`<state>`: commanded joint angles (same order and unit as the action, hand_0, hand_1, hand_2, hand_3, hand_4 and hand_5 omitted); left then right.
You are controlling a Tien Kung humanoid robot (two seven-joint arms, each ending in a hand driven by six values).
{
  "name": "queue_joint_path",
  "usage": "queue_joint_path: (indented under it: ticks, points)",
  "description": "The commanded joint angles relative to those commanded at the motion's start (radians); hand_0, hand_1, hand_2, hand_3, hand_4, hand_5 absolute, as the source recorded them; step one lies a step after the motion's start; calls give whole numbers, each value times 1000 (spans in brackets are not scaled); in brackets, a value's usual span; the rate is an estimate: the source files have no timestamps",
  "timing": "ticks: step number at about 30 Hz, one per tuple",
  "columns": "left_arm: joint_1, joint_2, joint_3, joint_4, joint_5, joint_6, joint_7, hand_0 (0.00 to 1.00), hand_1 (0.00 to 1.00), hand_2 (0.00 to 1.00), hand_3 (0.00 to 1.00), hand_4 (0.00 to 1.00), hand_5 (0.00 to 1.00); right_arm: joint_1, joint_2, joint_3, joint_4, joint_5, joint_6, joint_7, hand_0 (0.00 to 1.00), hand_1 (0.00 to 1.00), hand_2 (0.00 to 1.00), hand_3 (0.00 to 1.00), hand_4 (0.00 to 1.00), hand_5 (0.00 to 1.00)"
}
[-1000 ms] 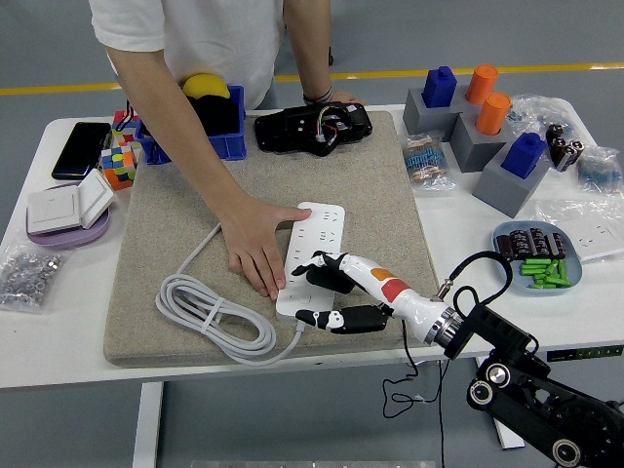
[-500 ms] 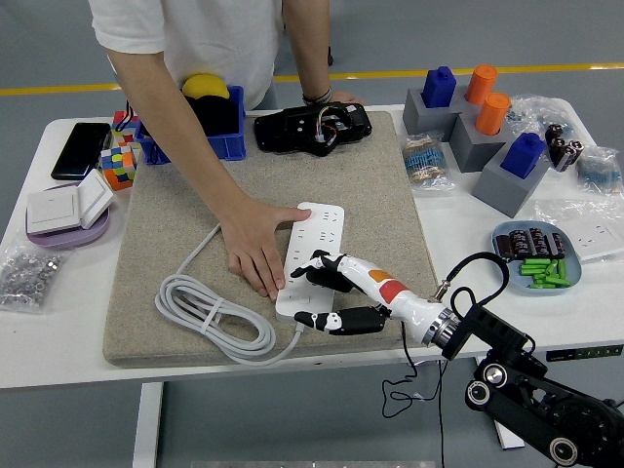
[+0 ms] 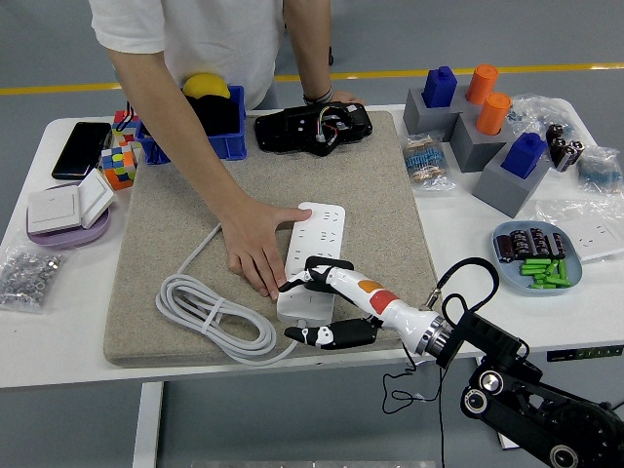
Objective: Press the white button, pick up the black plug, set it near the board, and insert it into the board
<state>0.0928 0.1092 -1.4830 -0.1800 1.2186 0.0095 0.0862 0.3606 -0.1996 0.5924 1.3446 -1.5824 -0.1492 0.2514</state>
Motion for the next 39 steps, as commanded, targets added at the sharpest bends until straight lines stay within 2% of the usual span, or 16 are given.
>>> queue_joint_path:
  ticks: [6, 21, 26, 34, 39]
  points:
    - [1, 0, 0, 0, -2, 0, 0, 463, 494, 514, 568, 609, 248, -2, -6, 4, 8, -3, 0, -1, 896, 796, 756, 722, 883, 605]
    - [2, -1, 6, 0, -6, 0, -2, 463, 494, 513, 568, 608, 250, -13, -17, 94, 106, -37, 2, -4, 895, 793, 750, 719, 884, 599]
    - [3, 1, 1, 0, 1, 0, 0, 464, 494, 514, 567, 608, 250, -30, -22, 173, 142, -54, -2, 0, 887, 789, 747, 731, 886, 601]
    - [3, 0, 4, 0, -3, 1, -1, 463, 493, 514, 567, 608, 249, -83, -30, 353, 98, -86, -2, -43, 887, 800, 750, 749, 889, 596]
    - [4, 0, -2, 0, 5, 0, 2, 463, 494, 514, 567, 608, 250, -141, -39, 446, 75, -108, -1, -62, 890, 798, 754, 755, 890, 591]
